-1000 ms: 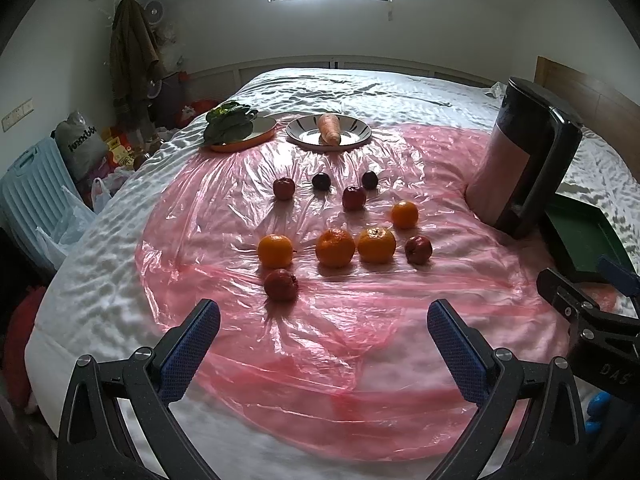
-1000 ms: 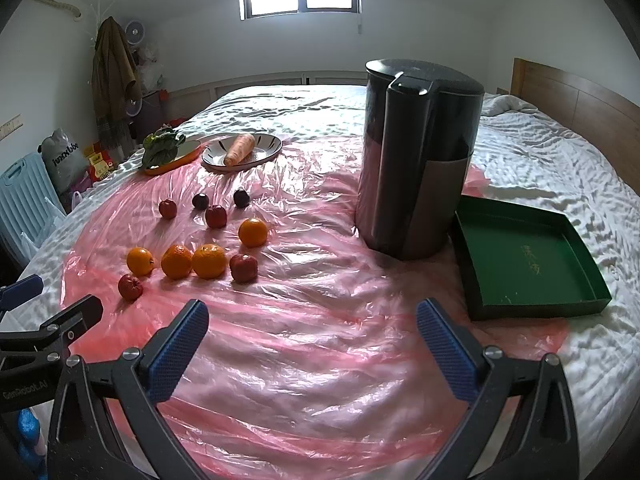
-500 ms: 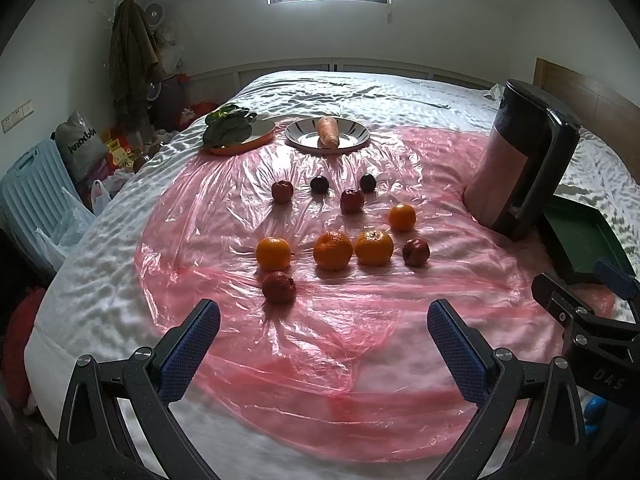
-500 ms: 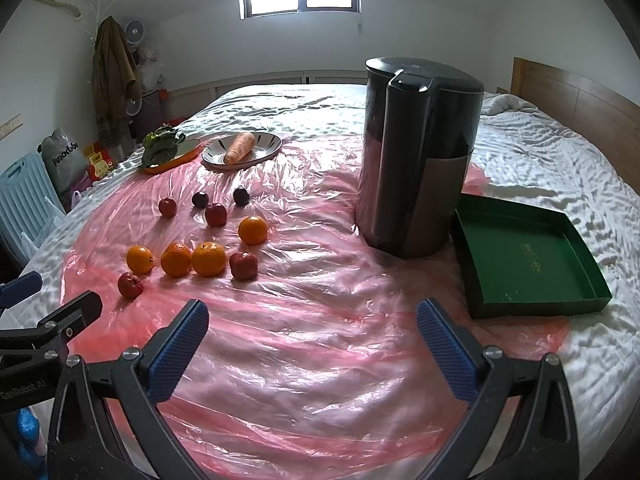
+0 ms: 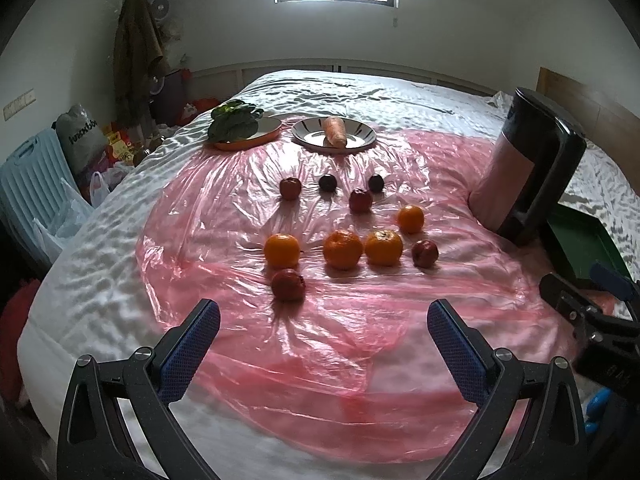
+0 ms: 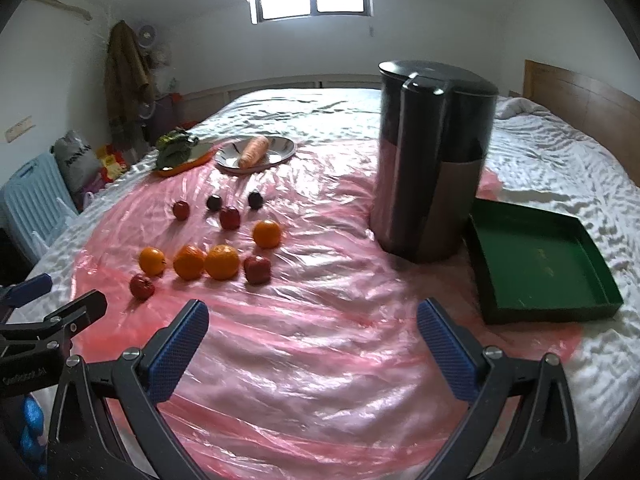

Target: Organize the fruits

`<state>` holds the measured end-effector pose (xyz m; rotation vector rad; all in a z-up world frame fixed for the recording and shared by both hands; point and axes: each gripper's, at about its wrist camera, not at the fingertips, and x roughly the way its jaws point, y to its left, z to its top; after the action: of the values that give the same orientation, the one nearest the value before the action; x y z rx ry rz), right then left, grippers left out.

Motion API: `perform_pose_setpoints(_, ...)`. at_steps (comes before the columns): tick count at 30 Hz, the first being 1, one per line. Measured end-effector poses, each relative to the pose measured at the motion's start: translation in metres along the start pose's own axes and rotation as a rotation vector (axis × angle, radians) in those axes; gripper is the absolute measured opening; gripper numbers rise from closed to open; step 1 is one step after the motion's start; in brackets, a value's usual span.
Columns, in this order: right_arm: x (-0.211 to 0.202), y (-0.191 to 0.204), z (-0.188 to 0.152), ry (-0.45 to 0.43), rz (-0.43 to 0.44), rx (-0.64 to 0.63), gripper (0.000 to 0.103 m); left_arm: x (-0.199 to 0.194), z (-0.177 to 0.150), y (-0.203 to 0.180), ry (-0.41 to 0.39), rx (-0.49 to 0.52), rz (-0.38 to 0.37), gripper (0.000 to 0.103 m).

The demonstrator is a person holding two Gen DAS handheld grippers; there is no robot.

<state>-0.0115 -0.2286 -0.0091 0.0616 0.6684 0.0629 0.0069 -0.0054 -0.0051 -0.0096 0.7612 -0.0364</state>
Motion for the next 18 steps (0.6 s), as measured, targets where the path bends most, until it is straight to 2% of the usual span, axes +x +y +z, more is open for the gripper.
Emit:
perform_pose_setpoints(6, 0.016, 0.004, 0.009, 0.009, 0.084, -0.043, 0.103, 0.005, -0.009, 0.017, -0.017, 0.0, -0.004, 0.102)
perform_pose_setpoints(13, 0.056, 0.017, 0.021, 0.029, 0.174, -0.139, 0.103, 0.027, -0.013, 0.028, -0.014, 0.015, 0.004, 0.101)
perform_pose_setpoints(18, 0.095, 0.021, 0.031, 0.059, 0.252, -0.173, 0.103, 0.057, -0.008, 0.036, 0.019, -0.004, -0.011, 0.092)
